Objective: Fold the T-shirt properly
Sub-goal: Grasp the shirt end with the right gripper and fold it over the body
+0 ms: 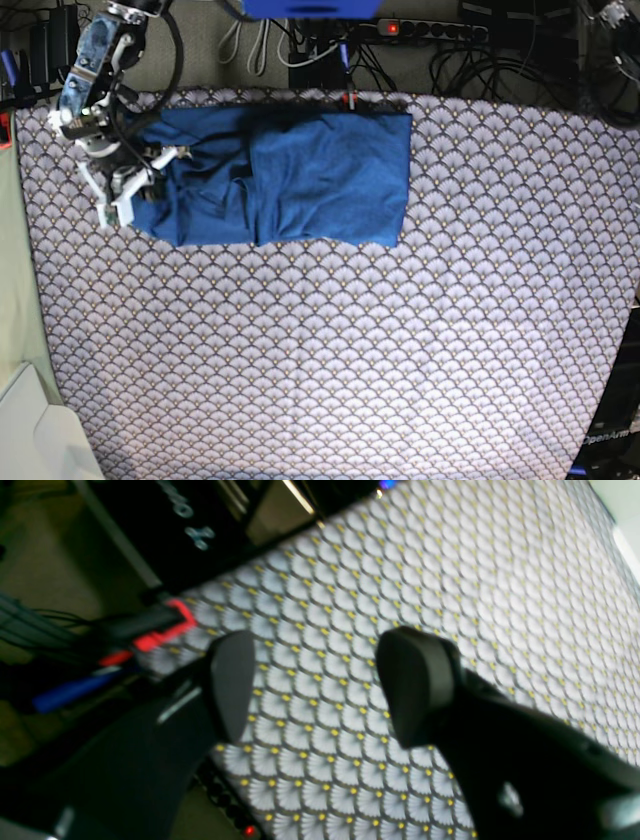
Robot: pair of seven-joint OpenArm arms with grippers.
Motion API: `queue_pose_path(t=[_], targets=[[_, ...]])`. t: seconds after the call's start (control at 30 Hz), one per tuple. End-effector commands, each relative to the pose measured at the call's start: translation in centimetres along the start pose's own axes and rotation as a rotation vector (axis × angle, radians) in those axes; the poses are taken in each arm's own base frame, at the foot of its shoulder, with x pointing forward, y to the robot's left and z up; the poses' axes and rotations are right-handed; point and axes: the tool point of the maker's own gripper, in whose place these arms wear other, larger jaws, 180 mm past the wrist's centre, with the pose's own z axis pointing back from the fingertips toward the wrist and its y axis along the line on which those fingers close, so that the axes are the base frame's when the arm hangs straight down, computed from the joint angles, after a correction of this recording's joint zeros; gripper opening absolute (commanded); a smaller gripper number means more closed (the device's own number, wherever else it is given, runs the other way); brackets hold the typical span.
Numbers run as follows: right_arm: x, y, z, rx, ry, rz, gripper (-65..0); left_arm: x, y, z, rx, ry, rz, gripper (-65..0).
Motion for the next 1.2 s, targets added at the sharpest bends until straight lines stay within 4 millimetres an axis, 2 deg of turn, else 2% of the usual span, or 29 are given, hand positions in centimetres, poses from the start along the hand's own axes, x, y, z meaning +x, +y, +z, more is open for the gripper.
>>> queue_pose_path(t=[0.0, 0.23, 0.5, 0.67, 0.87, 1.03, 1.17], targets=[[1.7, 0.5, 0.4, 0.010, -0.063, 0.010, -65.0, 1.9, 0.1, 0.4, 0.003, -0.058, -0.012, -24.1], [4.0, 3.8, 0.6, 0.070, -0.117, 0.056, -65.0, 3.6, 1.3, 1.0, -0.005, -0.106, -0.057, -24.1], [5.3, 6.4, -0.2, 0.052, -0.135, -0.028, -65.0, 5.0, 4.1, 1.9, 0.053, -0.146, -0.046, -24.1], [6.0, 8.8, -0.7, 0.069, -0.141, -0.065, -65.0, 5.6, 5.9, 2.5, 0.095, -0.165, -0.041, -24.1], [7.5, 11.6, -0.2, 0.077, -0.185, -0.119, -65.0, 7.8, 6.6, 3.1, 0.114, -0.211, -0.056, -24.1], [7.4, 13.7, 0.2, 0.074, -0.224, -0.176, -65.0, 9.4, 7.0, 3.6, 0.125, -0.246, -0.064, -24.0], [6.4, 14.9, 0.6, 0.069, -0.242, -0.211, -65.0, 10.0, 7.0, 3.6, 0.126, -0.257, -0.073, -24.0]])
